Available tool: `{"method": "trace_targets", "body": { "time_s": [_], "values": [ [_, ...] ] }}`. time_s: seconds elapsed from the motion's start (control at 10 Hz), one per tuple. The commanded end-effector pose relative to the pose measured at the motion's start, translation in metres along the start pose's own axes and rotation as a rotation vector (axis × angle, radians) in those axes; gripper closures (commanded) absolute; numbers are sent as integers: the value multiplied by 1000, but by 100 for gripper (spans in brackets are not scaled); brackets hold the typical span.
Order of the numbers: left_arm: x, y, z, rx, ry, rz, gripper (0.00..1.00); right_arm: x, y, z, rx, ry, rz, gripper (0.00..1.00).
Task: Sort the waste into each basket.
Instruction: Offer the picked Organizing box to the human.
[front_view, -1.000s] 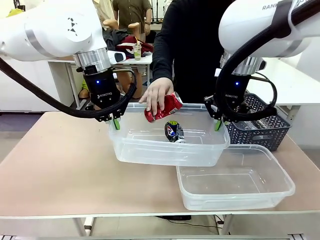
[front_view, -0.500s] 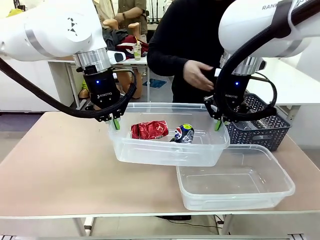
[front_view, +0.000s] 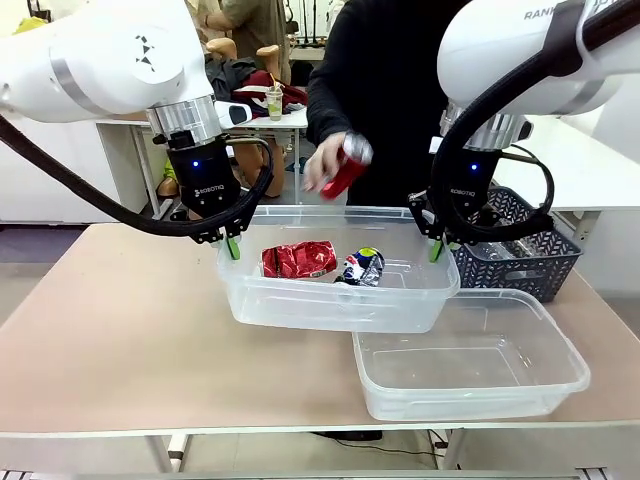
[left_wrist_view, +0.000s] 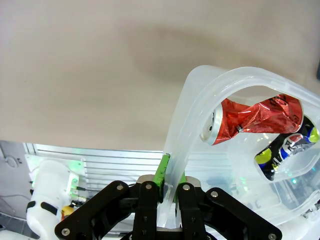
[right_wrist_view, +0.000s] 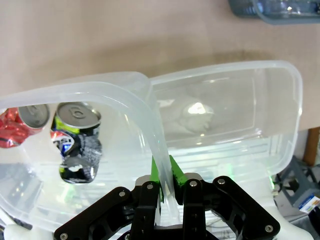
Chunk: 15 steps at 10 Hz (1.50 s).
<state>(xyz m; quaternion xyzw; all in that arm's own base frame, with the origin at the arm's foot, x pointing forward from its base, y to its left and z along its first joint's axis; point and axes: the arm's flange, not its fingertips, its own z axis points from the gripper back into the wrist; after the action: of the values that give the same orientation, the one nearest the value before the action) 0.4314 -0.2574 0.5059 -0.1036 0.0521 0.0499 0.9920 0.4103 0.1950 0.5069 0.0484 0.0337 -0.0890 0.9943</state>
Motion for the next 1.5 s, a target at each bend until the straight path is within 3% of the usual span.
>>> {"method": "trace_targets", "body": {
  "time_s": [0.0, 1.4],
  "values": [
    [3, -1, 6, -24, -14, 22, 94, -2, -1, 3, 4, 7, 0, 94],
    [0, 0, 0, 0, 0, 0, 94, 0, 0, 0, 0, 0, 0, 94]
  ]
}}
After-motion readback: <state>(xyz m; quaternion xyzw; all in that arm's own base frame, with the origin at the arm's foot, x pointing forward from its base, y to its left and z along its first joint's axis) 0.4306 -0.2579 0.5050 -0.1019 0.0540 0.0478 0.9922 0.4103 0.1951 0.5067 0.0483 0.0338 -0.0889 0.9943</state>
